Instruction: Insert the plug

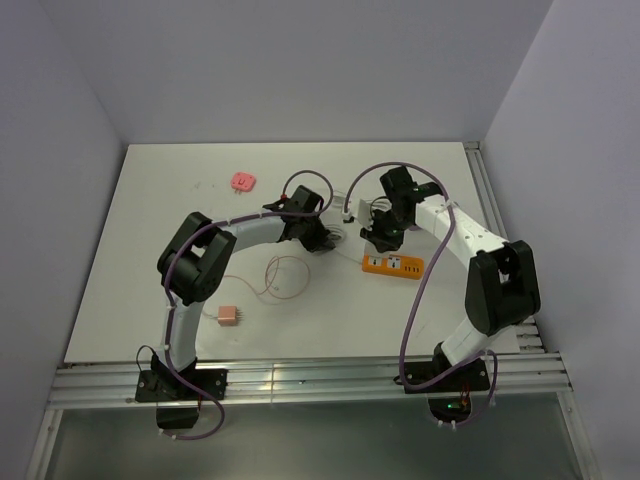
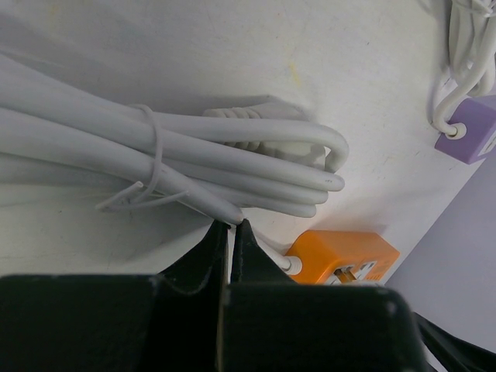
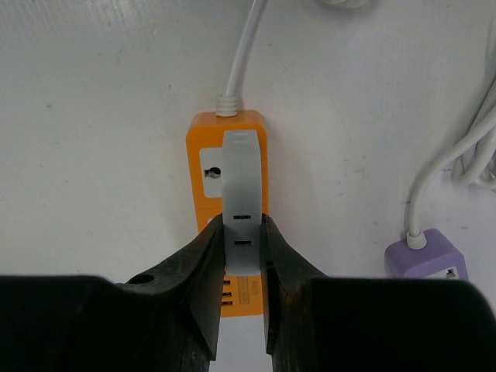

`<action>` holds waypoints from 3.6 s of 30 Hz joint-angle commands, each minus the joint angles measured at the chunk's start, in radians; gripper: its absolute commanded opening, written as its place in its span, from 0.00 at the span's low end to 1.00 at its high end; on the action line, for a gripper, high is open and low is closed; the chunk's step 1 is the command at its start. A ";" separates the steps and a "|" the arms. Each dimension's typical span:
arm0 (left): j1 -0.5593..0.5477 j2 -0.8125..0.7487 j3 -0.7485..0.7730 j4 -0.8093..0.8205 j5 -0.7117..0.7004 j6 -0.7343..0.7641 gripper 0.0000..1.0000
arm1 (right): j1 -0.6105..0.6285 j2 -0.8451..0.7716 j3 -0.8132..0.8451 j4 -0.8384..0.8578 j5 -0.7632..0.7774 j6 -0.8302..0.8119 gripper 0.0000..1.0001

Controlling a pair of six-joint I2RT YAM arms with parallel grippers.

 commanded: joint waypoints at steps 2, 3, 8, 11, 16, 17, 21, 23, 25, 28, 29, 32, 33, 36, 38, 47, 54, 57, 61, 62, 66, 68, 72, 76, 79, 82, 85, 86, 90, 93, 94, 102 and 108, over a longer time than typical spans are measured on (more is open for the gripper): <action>0.010 -0.033 -0.014 -0.028 -0.024 0.023 0.00 | 0.015 0.021 -0.005 0.015 0.010 0.004 0.00; 0.010 -0.033 -0.016 -0.026 -0.024 0.023 0.00 | 0.016 0.027 -0.005 0.024 0.020 0.007 0.00; 0.009 -0.029 -0.020 -0.017 -0.016 0.023 0.00 | 0.031 0.052 -0.012 0.038 0.048 0.018 0.00; 0.009 -0.033 -0.030 -0.010 -0.013 0.022 0.00 | 0.031 0.056 -0.023 0.056 0.057 0.025 0.00; 0.009 -0.036 -0.031 -0.006 -0.012 0.023 0.00 | 0.031 0.075 -0.031 0.061 0.067 0.051 0.00; 0.010 -0.036 -0.030 -0.006 -0.013 0.023 0.00 | 0.031 0.079 -0.034 0.065 0.067 0.055 0.00; 0.009 -0.039 -0.036 0.001 -0.004 0.023 0.00 | 0.031 0.075 -0.037 0.070 0.050 0.055 0.00; 0.009 -0.044 -0.036 0.007 -0.003 0.026 0.00 | 0.031 0.055 -0.051 0.076 0.067 0.055 0.00; 0.010 -0.047 -0.040 0.012 -0.004 0.028 0.00 | 0.028 0.032 -0.089 0.101 0.076 0.049 0.00; 0.012 -0.049 -0.036 0.012 -0.010 0.037 0.00 | 0.027 -0.022 -0.153 0.159 0.092 0.045 0.00; 0.010 -0.046 -0.033 0.010 -0.010 0.040 0.00 | 0.028 -0.043 -0.167 0.180 0.112 0.047 0.00; 0.013 -0.046 -0.031 0.012 -0.010 0.045 0.00 | 0.028 -0.068 -0.192 0.222 0.131 0.053 0.00; 0.013 -0.049 -0.033 0.013 -0.010 0.045 0.01 | 0.028 -0.066 -0.186 0.217 0.129 0.050 0.00; 0.013 -0.052 -0.039 0.020 -0.009 0.045 0.00 | 0.028 -0.065 -0.166 0.217 0.131 0.055 0.07; 0.012 -0.053 -0.040 0.020 -0.010 0.045 0.00 | 0.028 -0.060 -0.157 0.216 0.131 0.055 0.13; 0.012 -0.058 -0.046 0.026 -0.010 0.049 0.00 | 0.028 -0.077 -0.132 0.213 0.073 0.048 0.73; 0.013 -0.050 -0.045 0.030 -0.006 0.052 0.00 | 0.019 -0.131 -0.048 0.201 0.041 0.076 1.00; 0.013 -0.053 -0.043 0.030 -0.016 0.063 0.00 | 0.005 -0.145 0.016 0.181 0.051 0.123 1.00; 0.013 -0.085 -0.062 0.081 -0.013 0.080 0.11 | 0.002 -0.184 0.099 0.159 0.083 0.217 1.00; 0.013 -0.090 -0.071 0.095 -0.006 0.085 0.31 | 0.002 -0.195 0.112 0.165 0.093 0.245 1.00; 0.009 -0.118 -0.073 0.096 0.011 0.095 0.70 | 0.024 -0.275 0.116 0.231 0.211 0.453 1.00; 0.009 -0.141 -0.080 0.076 -0.004 0.103 0.80 | 0.028 -0.313 0.086 0.272 0.211 0.536 1.00; 0.009 -0.197 -0.118 0.095 0.023 0.095 0.89 | 0.042 -0.477 -0.023 0.387 0.097 0.662 1.00; -0.005 -0.246 -0.143 0.090 0.028 0.092 0.94 | 0.048 -0.582 -0.111 0.504 0.079 0.829 1.00; -0.013 -0.305 -0.166 0.086 0.021 0.101 0.95 | 0.048 -0.617 -0.126 0.471 0.115 0.944 1.00; -0.018 -0.387 -0.213 0.070 -0.012 0.134 0.96 | 0.050 -0.643 -0.140 0.438 0.162 1.057 1.00; -0.016 -0.481 -0.281 0.099 -0.010 0.172 0.94 | 0.050 -0.688 -0.167 0.437 0.137 1.147 1.00; -0.016 -0.501 -0.292 0.101 -0.010 0.196 0.92 | 0.050 -0.703 -0.183 0.438 0.137 1.186 1.00; -0.014 -0.643 -0.356 0.119 -0.033 0.241 0.91 | 0.048 -0.789 -0.212 0.426 0.133 1.246 1.00; -0.011 -0.746 -0.379 -0.004 -0.203 0.235 0.91 | 0.048 -0.826 -0.255 0.434 0.082 1.386 1.00; -0.008 -0.763 -0.363 -0.111 -0.252 0.227 0.91 | 0.047 -0.829 -0.269 0.469 -0.024 1.388 1.00; 0.070 -0.823 -0.319 -0.696 -0.484 0.004 0.91 | 0.047 -0.784 -0.411 0.573 -0.214 1.569 0.98; 0.073 -0.961 -0.476 -0.835 -0.463 -0.222 0.87 | 0.051 -0.800 -0.442 0.592 -0.193 1.595 0.93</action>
